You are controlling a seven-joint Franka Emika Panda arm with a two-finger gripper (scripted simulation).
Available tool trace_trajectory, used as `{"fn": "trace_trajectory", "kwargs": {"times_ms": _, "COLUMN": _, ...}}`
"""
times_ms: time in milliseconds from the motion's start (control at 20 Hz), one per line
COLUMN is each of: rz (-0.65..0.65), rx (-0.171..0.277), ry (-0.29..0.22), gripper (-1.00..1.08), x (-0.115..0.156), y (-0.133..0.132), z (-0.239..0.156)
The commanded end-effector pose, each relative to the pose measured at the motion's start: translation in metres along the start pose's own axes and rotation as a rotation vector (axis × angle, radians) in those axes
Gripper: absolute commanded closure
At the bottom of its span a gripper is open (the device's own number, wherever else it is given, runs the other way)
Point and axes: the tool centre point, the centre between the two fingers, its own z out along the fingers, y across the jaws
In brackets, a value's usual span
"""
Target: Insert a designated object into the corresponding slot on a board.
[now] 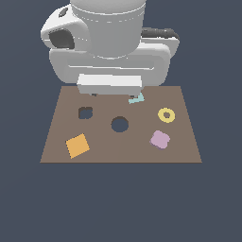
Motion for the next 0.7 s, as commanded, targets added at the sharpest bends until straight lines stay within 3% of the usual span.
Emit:
{"fn": "trace_trajectory", "kwargs": {"times_ms": 0, "rz": 0.0, "rx": 0.0, "ry": 0.0, "gripper": -0.92, "x": 0.0, "y": 0.0, "z": 0.0}}
{"fn": "trace_trajectory", "kwargs": {"times_ms": 650, "rz": 0.077, "rx": 0.001, "ry": -0.007, "gripper": -0.92, "x": 0.004, "y": -0.024, "z": 0.02}}
